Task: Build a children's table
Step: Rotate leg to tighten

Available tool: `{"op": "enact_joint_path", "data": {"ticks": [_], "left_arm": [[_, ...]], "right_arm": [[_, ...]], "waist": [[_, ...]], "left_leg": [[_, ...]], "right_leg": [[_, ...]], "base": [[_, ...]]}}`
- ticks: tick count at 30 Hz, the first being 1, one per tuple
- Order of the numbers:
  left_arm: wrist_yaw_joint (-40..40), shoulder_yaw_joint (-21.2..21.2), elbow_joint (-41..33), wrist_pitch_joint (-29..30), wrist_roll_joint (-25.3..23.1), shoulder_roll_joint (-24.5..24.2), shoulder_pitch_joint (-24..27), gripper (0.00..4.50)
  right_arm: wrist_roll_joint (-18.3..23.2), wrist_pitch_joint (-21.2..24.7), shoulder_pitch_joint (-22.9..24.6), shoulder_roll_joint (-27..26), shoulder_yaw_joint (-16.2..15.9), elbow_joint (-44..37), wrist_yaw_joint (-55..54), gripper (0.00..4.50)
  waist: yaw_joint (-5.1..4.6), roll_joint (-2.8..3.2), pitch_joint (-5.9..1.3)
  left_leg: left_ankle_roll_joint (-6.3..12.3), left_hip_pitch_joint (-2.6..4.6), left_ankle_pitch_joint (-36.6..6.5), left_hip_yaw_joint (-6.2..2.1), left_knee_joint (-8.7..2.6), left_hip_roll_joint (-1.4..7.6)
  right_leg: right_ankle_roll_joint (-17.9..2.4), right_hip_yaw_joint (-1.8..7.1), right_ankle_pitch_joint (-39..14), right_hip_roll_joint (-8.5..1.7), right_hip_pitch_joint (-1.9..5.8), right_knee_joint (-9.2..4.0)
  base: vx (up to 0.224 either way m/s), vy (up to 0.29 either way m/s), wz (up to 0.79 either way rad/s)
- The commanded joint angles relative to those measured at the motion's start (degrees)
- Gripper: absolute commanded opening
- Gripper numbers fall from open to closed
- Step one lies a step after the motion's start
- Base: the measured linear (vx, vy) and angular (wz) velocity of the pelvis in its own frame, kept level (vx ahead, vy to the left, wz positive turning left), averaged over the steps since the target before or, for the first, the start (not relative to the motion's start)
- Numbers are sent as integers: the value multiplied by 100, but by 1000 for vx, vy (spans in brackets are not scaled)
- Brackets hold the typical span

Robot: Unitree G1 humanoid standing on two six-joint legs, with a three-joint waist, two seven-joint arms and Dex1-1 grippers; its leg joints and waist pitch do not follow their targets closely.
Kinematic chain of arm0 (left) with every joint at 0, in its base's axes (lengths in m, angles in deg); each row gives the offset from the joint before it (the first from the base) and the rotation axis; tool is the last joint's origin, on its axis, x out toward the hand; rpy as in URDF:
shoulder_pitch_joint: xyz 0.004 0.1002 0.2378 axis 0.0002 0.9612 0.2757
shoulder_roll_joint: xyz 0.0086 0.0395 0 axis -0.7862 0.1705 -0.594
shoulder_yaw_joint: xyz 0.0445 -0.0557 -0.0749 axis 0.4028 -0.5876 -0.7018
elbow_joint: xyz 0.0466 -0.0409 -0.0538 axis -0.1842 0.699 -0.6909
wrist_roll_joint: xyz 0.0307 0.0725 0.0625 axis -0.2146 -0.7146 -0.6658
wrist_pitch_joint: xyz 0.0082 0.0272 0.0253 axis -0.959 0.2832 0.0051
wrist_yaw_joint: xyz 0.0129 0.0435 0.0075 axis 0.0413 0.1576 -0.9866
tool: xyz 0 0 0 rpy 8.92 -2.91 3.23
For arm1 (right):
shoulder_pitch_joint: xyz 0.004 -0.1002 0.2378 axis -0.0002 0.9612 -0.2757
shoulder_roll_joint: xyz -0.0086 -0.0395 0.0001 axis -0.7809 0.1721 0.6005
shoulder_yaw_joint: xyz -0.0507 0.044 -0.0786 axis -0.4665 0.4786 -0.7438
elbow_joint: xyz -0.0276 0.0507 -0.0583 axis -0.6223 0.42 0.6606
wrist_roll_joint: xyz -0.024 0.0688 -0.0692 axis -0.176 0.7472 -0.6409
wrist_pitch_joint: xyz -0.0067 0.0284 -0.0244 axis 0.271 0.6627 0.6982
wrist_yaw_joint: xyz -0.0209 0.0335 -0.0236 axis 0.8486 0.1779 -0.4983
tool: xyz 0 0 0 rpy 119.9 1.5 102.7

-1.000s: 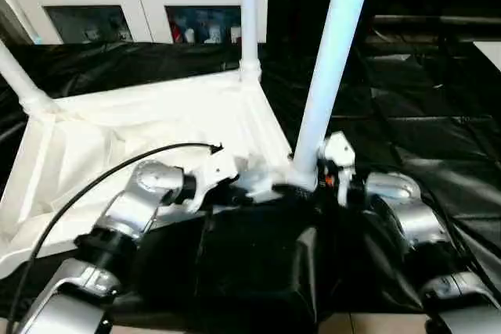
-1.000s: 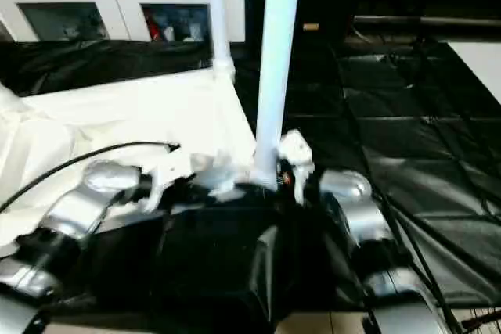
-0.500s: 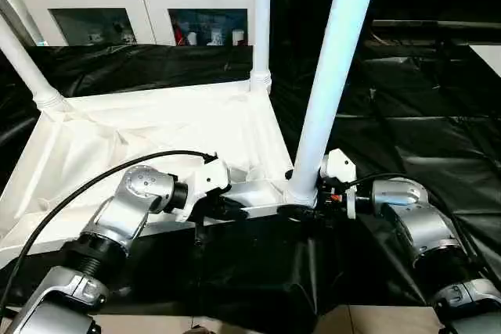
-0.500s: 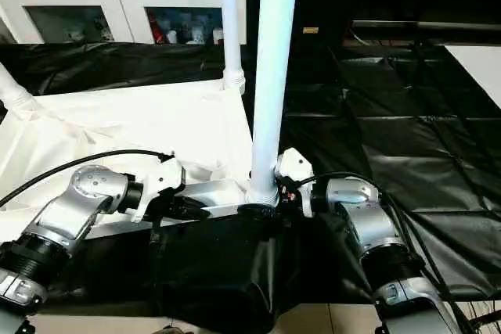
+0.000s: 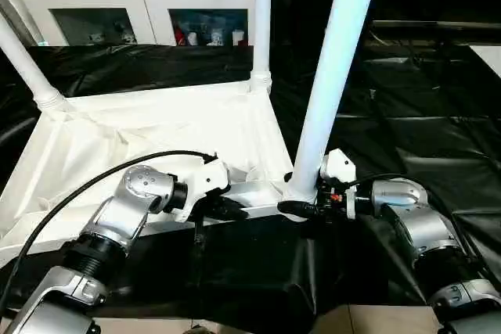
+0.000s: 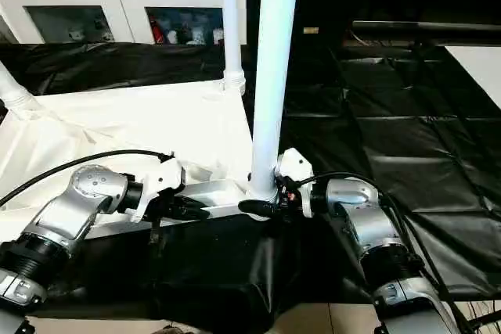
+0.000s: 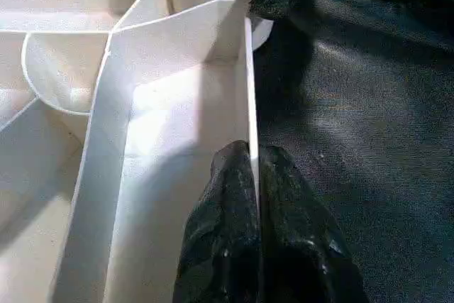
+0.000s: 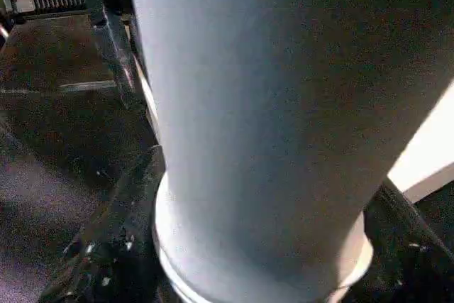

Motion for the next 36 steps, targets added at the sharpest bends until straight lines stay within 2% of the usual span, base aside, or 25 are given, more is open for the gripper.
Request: {"op": "enact_joint_path", "data": {"ticks": [1, 6, 7, 8, 9, 13, 14, 15, 16, 17, 18, 20, 21, 24, 25, 26, 27, 28, 31, 32, 34, 36], "left_arm": [[253, 105, -122, -93, 160, 64, 17, 0], [-133, 106, 60, -65, -21, 183, -43, 0], [-380, 108, 189, -59, -140, 254, -95, 0], [-380, 108, 189, -59, -140, 254, -95, 0], [-663, 75, 347, 1, -223, 360, -161, 0], [-1406, -79, 798, 328, -255, 844, -424, 0], [-1406, -79, 798, 328, -255, 844, -424, 0], [-1739, -73, 1008, 401, -368, 1004, -564, 0], [-2154, -80, 1262, 482, -496, 1195, -731, 0], [-2376, -97, 1403, 534, -544, 1305, -826, 0], [-2376, -97, 1403, 534, -544, 1305, -826, 0], [-2905, -158, 1713, 628, -613, 1548, -1038, 0], [-3038, -170, 1810, 648, -631, 1623, -1105, 0], [-3524, -175, 2225, 634, -808, 1889, -1369, 0], [-3539, -165, 2258, 636, -823, 1905, -1393, 0], [-3556, -165, 2293, 622, -836, 1918, -1412, 0], [-3586, -164, 2378, 576, -874, 1949, -1457, 0], [-3563, -152, 2440, 510, -906, 1962, -1482, 0], [-3460, -109, 2492, 428, -927, 1937, -1476, 0], [-3444, -99, 2499, 402, -935, 1924, -1473, 0], [-3401, -113, 2546, 358, -951, 1895, -1478, 0], [-3325, -101, 2540, 279, -977, 1836, -1458, 0]], "right_arm": [[76, -20, 12, -95, 14, 1, 22, 275], [86, 189, -43, -323, 205, 277, -563, 275], [44, 262, -87, -427, 274, 435, -892, 275], [44, 262, -87, -427, 274, 435, -892, 275], [26, 352, -126, -562, 344, 590, -1221, 275], [56, 752, -310, -1244, 615, 1048, -2557, 275], [56, 752, -310, -1244, 615, 1048, -2557, 275], [30, 806, -459, -1488, 717, 1273, -3134, 274], [15, 896, -639, -1754, 850, 1546, -3811, 274], [-4, 914, -732, -1870, 911, 1691, -4173, 274], [-4, 914, -732, -1870, 911, 1691, -4173, 274], [55, 964, -919, -2114, 1058, 1998, -4807, 274], [97, 955, -966, -2179, 1126, 2077, -4991, 274], [78, 861, -1141, -2446, 1340, 2363, -5458, 274], [52, 832, -1156, -2465, 1339, 2385, -5479, 274], [50, 819, -1176, -2484, 1355, 2415, -5479, 274], [35, 792, -1228, -2531, 1383, 2488, -5468, 274], [29, 762, -1282, -2566, 1401, 2530, -5390, 274], [177, 746, -1326, -2603, 1484, 2459, -4989, 274], [216, 726, -1323, -2608, 1507, 2423, -4905, 330], [182, 611, -1340, -2581, 1524, 2404, -4863, 344], [141, 497, -1336, -2524, 1520, 2365, -4804, 366]], "waist": [[19, -46, -378], [1, -42, -360], [-8, -51, -338], [-22, -44, -322], [-34, -44, -297], [-63, -51, -272], [-74, -42, -273], [-89, -49, -267], [-128, -45, -258], [-151, -50, -255], [-159, -49, -258], [-154, -50, -258], [-163, -74, -261], [-132, -67, -259], [-125, -61, -255], [-117, -62, -268], [-119, -62, -270], [-121, -45, -265], [-130, -50, -248], [-126, -53, -256], [-132, -77, -253], [-155, -83, -241]], "left_leg": [[946, 102, 3, -72, -281, 303], [870, 106, -141, -74, -296, 314], [734, 102, -375, -75, -322, 309], [680, 111, -486, -70, -339, 308], [523, 141, -766, -74, -376, 313], [85, 164, -1235, -92, -452, 297], [21, 165, -1329, -102, -469, 302], [6, 160, -1371, -106, -477, 302], [-49, 160, -1397, -98, -483, 282], [-157, 195, -1510, -107, -500, 286], [-197, 193, -1544, -113, -501, 280], [-193, 187, -1599, -107, -499, 279], [-190, 177, -1568, -109, -503, 282], [-152, 210, -1650, -97, -506, 282], [-155, 213, -1681, -102, -513, 284], [-130, 185, -1604, -113, -521, 289], [-113, 172, -1557, -114, -523, 287], [-100, 187, -1577, -114, -532, 294], [-113, 194, -1789, -121, -557, 294], [-106, 208, -1827, -122, -559, 302], [-64, 195, -1809, -118, -566, 299], [-36, 165, -1826, -136, -584, 294]], "right_leg": [[-1867, 217, 1299, -333, 280, -264], [-1875, 225, 1063, -337, 259, -279], [-1833, 230, 714, -345, 271, -313], [-1813, 237, 550, -339, 255, -330], [-1773, 249, 146, -352, 246, -379], [-1553, 277, -713, -377, 254, -462], [-1473, 280, -838, -378, 243, -477], [-1444, 280, -872, -373, 244, -482], [-1417, 290, -904, -356, 211, -488], [-1397, 294, -1069, -363, 187, -508], [-1384, 293, -1120, -368, 201, -512], [-1315, 297, -1139, -379, 196, -541], [-1300, 299, -1089, -376, 199, -535], [-1292, 303, -1052, -375, 169, -561], [-1287, 298, -1051, -374, 172, -563], [-1274, 292, -916, -381, 209, -549], [-1273, 289, -844, -379, 212, -545], [-1294, 283, -720, -370, 208, -543], [-1289, 278, -905, -382, 230, -569], [-1276, 286, -941, -392, 224, -581], [-1271, 291, -913, -394, 235, -585], [-1217, 281, -1119, -403, 246, -600]], "base": [[0, 0, 0], [0, 0, 0], [0, 0, 0], [0, 0, 0], [0, 0, 0], [0, 0, 0], [0, 0, 0], [0, 0, 0], [0, 0, 0], [0, 0, 0], [0, 0, 0], [0, 0, 0], [0, 0, 0], [0, 0, 0], [0, 0, 0], [0, 0, 0], [0, 0, 0], [0, 0, 0], [0, 0, 0], [0, 0, 0], [0, 0, 0], [0, 0, 0]]}}
